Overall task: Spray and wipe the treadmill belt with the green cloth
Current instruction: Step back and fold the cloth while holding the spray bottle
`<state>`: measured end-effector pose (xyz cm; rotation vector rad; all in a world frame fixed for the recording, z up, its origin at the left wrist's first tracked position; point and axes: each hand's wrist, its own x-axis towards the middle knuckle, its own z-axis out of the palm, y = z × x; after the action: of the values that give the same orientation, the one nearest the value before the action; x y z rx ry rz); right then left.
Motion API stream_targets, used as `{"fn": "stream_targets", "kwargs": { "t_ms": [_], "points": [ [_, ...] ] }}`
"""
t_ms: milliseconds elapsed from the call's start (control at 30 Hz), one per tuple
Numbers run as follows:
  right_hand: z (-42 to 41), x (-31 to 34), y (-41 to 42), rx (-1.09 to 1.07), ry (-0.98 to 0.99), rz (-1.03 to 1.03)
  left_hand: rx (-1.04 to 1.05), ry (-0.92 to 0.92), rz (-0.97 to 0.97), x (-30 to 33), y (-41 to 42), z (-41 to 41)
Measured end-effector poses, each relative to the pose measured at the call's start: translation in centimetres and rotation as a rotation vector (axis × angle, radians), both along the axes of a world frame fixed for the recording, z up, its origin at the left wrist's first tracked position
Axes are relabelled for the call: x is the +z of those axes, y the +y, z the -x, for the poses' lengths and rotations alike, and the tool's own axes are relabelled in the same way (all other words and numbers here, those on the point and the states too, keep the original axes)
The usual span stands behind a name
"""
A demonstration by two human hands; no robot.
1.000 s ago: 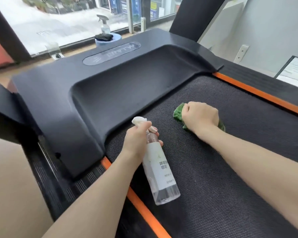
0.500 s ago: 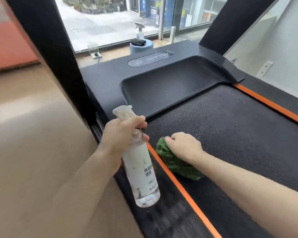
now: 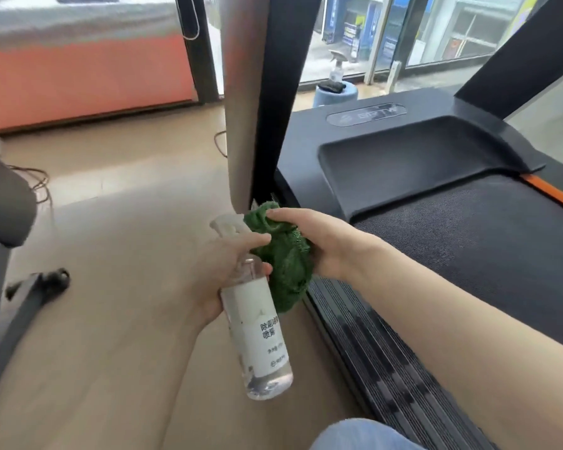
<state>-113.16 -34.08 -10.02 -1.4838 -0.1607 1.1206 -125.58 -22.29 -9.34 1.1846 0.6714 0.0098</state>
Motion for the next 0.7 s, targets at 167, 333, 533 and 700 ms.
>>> {"fn": "stream_targets", "kwargs": {
  "t_ms": [167, 333, 533, 700],
  "points": [
    [2.0, 1.9, 3.1, 0.04, 0.06, -0.005, 0.077, -0.009, -0.002, -0.4, 4.1, 2.6],
    [4.2, 2.1, 6.2, 0.087, 0.06, 0.014, 0.19, 0.036, 0.003, -1.2, 7.3, 4.0],
    [6.1, -1.2, 7.7, -0.063, 0.118, 0.02, 0.262, 0.093, -0.035, -2.1, 9.8, 5.8],
    [5.7, -1.9, 7.7, -0.188, 0.096, 0.033, 0.305, 0.115, -0.099, -2.7, 11.0, 6.8]
  ]
}}
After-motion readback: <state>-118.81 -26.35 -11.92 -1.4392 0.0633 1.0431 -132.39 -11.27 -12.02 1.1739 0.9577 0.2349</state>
